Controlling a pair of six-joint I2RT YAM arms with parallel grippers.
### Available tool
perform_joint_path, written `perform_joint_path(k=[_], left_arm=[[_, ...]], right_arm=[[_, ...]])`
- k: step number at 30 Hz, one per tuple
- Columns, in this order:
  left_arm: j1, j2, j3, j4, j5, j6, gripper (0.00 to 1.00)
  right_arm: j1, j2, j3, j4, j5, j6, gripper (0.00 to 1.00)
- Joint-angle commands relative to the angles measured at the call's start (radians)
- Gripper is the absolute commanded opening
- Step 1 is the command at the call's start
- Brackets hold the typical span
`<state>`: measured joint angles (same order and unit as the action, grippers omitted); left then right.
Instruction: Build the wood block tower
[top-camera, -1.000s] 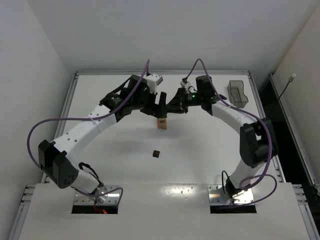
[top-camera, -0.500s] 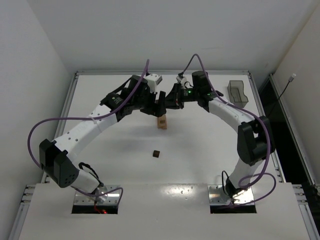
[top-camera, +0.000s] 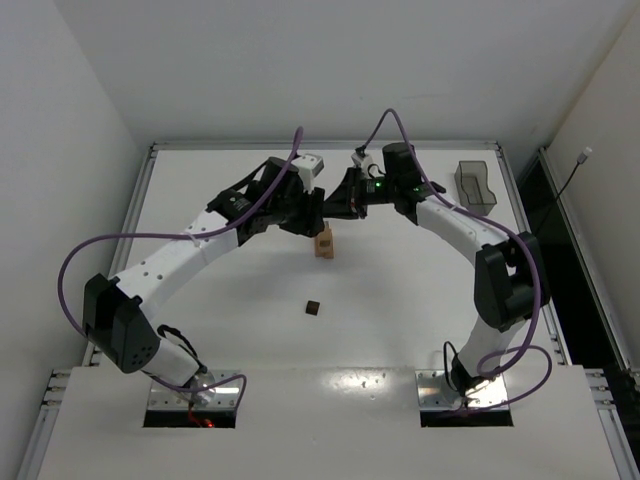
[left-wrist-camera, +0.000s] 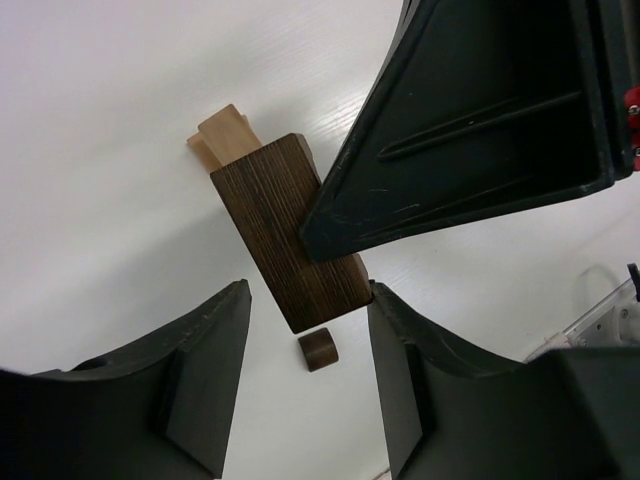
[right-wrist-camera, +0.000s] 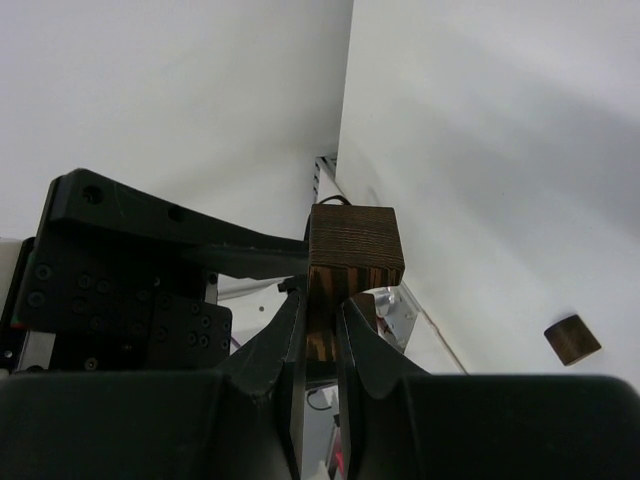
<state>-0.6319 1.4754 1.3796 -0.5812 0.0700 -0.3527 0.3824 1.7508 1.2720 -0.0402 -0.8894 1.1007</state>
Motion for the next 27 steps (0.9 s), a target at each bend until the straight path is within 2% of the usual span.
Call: perform_joint_path(k=[1, 6, 12, 21, 27], left_arm=[[0.008, -0.004, -0.014, 0.026, -0.012, -0.008, 0.45], [0.008, -0.004, -0.014, 0.026, -0.021, -0.008, 0.44], [0.008, -0.013, -0.004, 0.035, 0.013, -0.008, 0.54], [0.008, -0.004, 0.026, 0.035, 0.014, -0.008, 0.54], [0.008, -0.004, 0.045, 0.026, 0.005, -0.008, 0.49]], right_arm=[[0.006, -0.042, 0.035, -0.001, 0.000, 0.008, 0.00], [0.006, -0.042, 0.026, -0.001, 0.000, 0.008, 0.00], [0.016, -0.051, 0.017, -0.001, 0.009, 0.008, 0.00], [0.026, -0.042, 0.015, 0.008, 0.009, 0.008, 0.00], [0.026, -0.042, 0.006, 0.008, 0.009, -0.001, 0.00]])
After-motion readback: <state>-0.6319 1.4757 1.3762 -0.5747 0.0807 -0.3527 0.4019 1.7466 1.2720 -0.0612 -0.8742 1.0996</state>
